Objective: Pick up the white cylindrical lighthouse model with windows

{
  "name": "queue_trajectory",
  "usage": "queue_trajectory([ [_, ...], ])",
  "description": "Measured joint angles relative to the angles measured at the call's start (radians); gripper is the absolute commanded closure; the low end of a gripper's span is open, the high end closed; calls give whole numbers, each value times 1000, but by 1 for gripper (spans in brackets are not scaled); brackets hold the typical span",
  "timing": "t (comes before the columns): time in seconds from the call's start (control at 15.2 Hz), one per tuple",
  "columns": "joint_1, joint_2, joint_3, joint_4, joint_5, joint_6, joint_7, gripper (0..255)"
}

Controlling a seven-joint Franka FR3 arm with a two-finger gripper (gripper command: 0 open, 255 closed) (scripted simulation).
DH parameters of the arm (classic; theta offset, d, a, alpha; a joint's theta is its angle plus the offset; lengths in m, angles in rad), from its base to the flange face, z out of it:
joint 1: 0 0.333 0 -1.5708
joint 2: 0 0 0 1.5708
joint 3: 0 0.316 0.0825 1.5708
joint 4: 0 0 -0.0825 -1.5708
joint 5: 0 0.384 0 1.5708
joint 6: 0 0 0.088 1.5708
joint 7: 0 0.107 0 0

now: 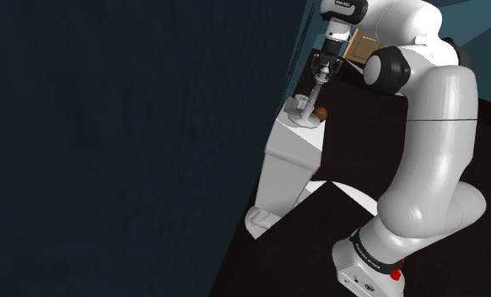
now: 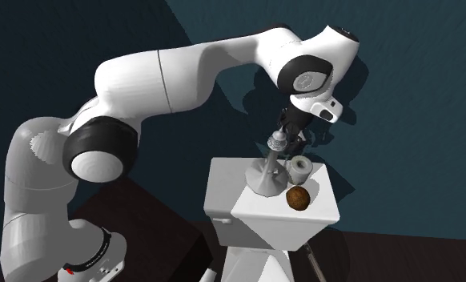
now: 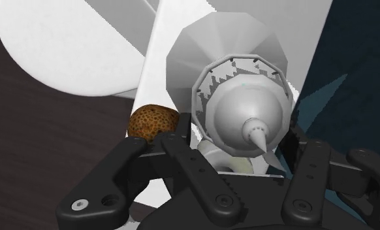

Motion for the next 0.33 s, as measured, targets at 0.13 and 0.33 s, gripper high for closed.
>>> queue_trajectory([
  [0.13, -7, 11, 1, 46, 2, -35, 4, 255],
  [0.33, -19, 30, 3, 114, 7, -82, 8, 255],
])
